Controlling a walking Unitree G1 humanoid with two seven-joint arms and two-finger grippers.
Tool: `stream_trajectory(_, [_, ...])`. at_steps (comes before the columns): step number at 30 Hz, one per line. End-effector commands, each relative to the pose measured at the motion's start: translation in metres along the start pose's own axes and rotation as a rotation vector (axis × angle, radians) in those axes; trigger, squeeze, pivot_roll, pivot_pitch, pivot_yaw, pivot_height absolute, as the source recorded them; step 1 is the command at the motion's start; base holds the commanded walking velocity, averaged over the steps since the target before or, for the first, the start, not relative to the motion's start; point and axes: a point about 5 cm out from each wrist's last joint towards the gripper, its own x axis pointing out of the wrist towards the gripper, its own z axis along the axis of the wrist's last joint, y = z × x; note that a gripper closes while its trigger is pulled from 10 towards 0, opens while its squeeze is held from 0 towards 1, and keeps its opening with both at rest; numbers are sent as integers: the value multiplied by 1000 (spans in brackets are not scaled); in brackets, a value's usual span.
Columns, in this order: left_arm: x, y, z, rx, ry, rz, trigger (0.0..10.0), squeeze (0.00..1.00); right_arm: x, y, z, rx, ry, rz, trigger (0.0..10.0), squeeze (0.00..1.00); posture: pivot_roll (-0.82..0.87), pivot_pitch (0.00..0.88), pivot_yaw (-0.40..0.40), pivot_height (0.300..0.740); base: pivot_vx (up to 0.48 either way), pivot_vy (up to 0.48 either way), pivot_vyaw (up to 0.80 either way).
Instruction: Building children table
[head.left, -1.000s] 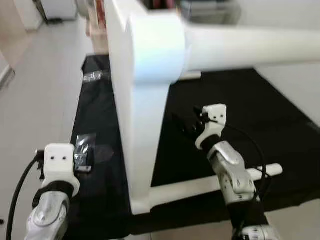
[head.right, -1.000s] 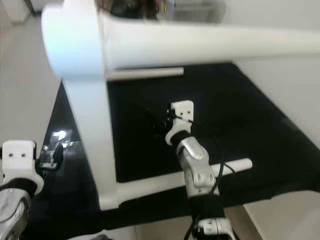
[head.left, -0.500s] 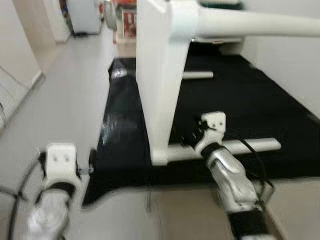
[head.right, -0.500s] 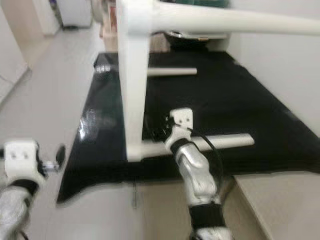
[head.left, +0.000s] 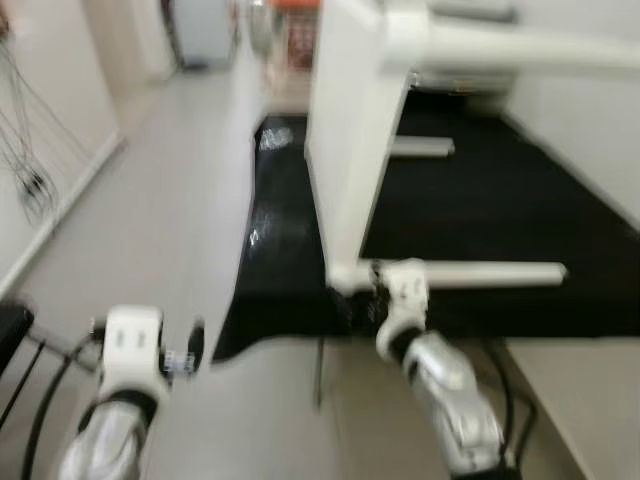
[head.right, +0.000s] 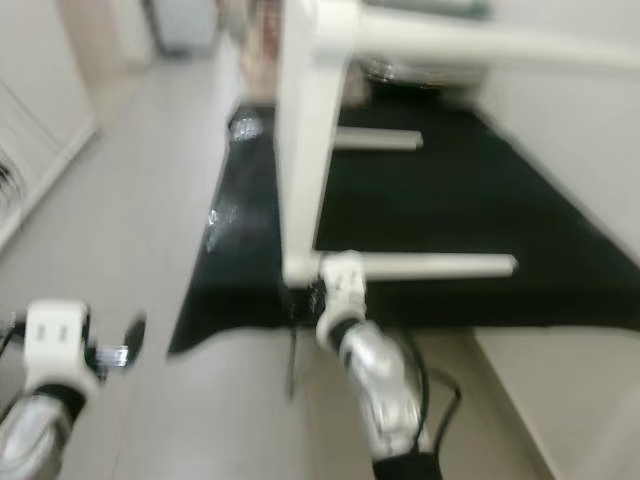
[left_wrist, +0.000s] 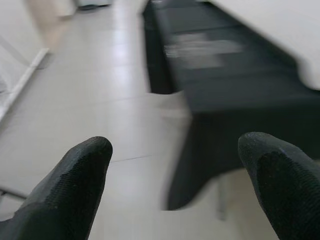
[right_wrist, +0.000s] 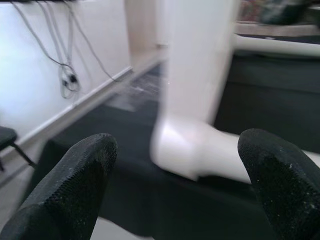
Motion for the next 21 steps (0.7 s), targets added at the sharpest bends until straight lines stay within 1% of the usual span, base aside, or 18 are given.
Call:
stream_trajectory(1, [1,-8,-4,-16,11,-44,10000,0,-5,-5,0,-34,3,-23,10000,0,202,87,-26,740,0,-450,800])
stream_trajectory(3, [2,-10,-4,-23,8,-57,10000,0,-6,-7,0,-23,-1,-45,10000,0,195,88,-24,740,0,-450,800])
stream_trajectory(6, [6,-16,-5,-40,1,-92,10000,0,-8,-12,-2,-10,16,-87,10000,0,173,88,-22,740,0,-454,0])
stream_trajectory(7, [6,-16,-5,-40,1,-92,10000,0,-8,-12,-2,-10,16,-87,10000,0,173,88,-22,740,0,-454,0])
stream_trajectory(9, [10,-23,-4,-53,-13,-127,10000,0,-10,-14,-4,-25,30,-101,10000,0,163,85,-22,740,0,-458,0])
stream_trajectory(12, [12,-27,-1,-59,-26,-146,10000,0,-10,-15,-4,-30,32,-102,10000,0,160,81,-22,740,0,-458,0])
stream_trajectory(13, [18,-34,4,-68,-48,-178,10000,0,-10,-16,-3,-52,31,-100,10000,0,159,80,-22,740,0,0,0])
stream_trajectory(16, [21,-37,8,-76,-62,-193,10000,0,-10,-15,-2,-70,29,-99,10000,0,159,80,-22,740,0,0,0])
stream_trajectory(18, [30,-42,15,-83,-87,-213,10000,0,-8,-14,-3,-83,30,-103,10000,0,155,72,-22,740,0,0,0])
stream_trajectory(19, [30,-42,15,-83,-87,-213,10000,0,-8,-14,-3,-83,30,-103,10000,0,155,72,-22,740,0,0,0])
stream_trajectory(20, [36,-43,19,-81,-105,-223,10000,0,-7,-14,-4,-82,35,-112,10000,0,155,72,-24,740,0,0,0])
stream_trajectory(21, [36,-43,19,-81,-105,-223,10000,0,-7,-14,-4,-82,35,-112,10000,0,155,72,-24,740,0,0,0])
